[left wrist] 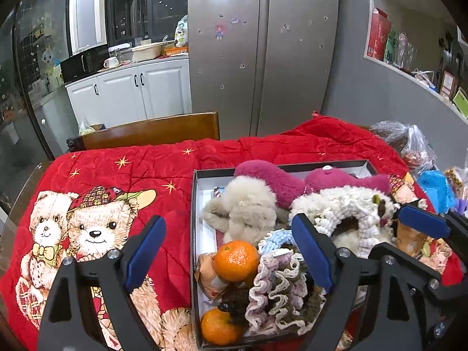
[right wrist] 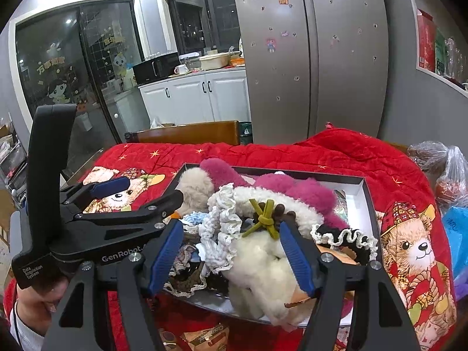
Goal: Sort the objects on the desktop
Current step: 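Withdraw both tools from the box back over the table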
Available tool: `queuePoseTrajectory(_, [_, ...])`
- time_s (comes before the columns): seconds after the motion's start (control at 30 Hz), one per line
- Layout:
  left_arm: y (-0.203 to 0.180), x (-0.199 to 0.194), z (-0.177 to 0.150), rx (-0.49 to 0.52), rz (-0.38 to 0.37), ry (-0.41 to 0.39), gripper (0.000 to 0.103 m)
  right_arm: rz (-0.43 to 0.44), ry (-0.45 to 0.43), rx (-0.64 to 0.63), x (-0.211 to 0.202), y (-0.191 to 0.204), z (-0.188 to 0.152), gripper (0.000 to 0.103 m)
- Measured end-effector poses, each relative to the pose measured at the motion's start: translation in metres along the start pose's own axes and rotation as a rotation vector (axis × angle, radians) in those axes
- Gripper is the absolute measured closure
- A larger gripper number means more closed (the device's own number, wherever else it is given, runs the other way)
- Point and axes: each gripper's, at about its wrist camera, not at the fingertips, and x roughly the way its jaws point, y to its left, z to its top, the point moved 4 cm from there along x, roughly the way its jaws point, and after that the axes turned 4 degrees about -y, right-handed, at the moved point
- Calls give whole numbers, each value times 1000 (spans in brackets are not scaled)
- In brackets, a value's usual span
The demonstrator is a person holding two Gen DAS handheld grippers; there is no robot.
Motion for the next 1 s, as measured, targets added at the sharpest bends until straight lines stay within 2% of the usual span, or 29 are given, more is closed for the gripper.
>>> queuePoseTrajectory(0.17, [13,-40,12,-51,-31,-36,14,1,-19,-6,-16,3,6,33])
queuePoseTrajectory(0.33, [24,-96,13,-68,-53,-88,14,-22,-76,-20,-62,10,12,32])
queuePoseTrajectory(0.5, [28,-151,3,-33,-39,-128,10,-30,-136,-26,-114,18,9,27])
queuePoseTrajectory(0.67, [25,-198,-6,-7,-57,-181,3,-110,-179,-89,-155,34,0,25])
queuePoseTrajectory(0.83, [15,-209,-29,0,-63,-163,3,-138,-202,-128,-181,52,-11,22])
queuePoseTrajectory(1.0, [5,-189,-59,-1,-90,-93,3,-131,-179,-163,-185,62,-30,22])
